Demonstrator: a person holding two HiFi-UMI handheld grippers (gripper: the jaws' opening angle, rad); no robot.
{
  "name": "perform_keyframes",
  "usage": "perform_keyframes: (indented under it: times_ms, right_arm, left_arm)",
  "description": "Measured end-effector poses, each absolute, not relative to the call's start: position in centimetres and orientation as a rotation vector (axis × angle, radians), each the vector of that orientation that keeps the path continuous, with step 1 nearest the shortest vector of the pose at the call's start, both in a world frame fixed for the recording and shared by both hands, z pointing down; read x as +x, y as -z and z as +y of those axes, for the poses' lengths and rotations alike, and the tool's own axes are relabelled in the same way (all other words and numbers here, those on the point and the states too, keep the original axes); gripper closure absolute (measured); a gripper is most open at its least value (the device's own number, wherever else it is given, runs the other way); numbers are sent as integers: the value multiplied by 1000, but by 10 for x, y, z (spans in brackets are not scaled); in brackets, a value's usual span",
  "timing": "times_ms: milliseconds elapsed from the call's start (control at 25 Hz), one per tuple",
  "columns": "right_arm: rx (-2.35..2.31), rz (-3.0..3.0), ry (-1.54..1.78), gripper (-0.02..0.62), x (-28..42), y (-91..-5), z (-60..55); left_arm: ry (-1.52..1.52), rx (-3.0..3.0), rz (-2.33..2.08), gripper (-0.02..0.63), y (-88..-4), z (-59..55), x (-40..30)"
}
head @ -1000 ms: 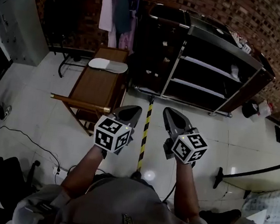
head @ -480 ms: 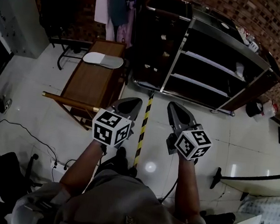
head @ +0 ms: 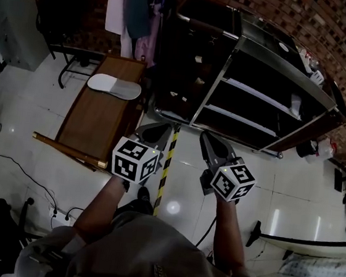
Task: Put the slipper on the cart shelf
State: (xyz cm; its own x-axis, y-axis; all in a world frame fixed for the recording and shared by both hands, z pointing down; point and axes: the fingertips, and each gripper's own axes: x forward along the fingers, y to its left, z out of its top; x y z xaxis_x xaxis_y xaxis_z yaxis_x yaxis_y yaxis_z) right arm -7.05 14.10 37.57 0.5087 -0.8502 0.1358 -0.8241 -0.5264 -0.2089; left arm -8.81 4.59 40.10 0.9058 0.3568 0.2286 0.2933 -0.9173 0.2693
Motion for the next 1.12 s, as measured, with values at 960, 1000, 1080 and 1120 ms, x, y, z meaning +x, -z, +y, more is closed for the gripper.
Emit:
perform_keyframes:
  times_ms: [960,1000,1080,1120]
  right_arm:
    - [-2300,2058,308,595,149,-372,-27]
    - [-2275,2101,310,595,156,-374,-32]
    - [-2223,2190,318,595,166,-378,-43]
    - [-2195,2236,320,595,170,-379,-48]
  left_arm:
    - [-383,2825,-65,598,-413,-82,101]
    - [-382,2825,-114,598,-414,-87,106]
    - [-382,2817,-227,598,-415,-98,114]
    - [-381,2809,-285,598,-416,-104,116]
